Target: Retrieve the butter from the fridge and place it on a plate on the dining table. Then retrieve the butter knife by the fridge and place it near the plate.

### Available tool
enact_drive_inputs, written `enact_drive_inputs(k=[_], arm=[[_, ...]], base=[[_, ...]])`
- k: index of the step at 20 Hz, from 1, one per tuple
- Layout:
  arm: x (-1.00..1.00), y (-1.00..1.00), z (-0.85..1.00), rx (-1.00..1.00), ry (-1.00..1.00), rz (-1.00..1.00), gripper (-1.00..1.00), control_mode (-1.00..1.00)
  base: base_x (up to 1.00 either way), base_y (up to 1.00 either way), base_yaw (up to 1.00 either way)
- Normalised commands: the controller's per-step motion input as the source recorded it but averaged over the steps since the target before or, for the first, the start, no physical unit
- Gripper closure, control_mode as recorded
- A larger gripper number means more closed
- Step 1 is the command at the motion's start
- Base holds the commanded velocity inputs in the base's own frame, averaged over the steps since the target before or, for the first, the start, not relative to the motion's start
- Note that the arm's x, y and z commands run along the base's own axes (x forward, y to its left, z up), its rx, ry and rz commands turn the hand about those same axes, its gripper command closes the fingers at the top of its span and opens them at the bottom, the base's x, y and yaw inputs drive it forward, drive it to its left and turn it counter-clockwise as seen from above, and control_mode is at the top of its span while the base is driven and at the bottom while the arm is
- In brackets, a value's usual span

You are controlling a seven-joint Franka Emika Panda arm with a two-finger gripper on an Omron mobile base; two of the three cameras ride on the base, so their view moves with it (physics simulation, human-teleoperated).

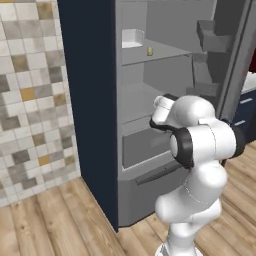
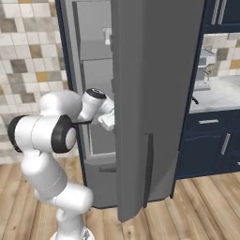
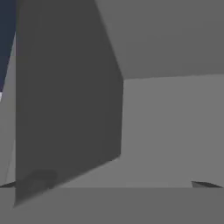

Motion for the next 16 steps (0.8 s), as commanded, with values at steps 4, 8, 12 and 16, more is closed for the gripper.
enact_drive_inputs(k=[4, 8, 12, 16], arm=[[-0.67, -1.00, 0.20, 0.22, 0.20, 0.00, -1.00, -1.00], [-0.61, -1.00, 0.38, 0.22, 0.07, 0.01, -1.00, -1.00], [-0.52, -1.00, 0.50, 0.22, 0.00, 0.07, -1.00, -1.00], [-0.42, -0.35, 0.34, 0.02, -0.11, 0.04, -1.00, -1.00]], base=[[0.00, 0.00, 0.00], [0.00, 0.00, 0.00], [0.00, 0.00, 0.00], [0.00, 0.00, 0.00]])
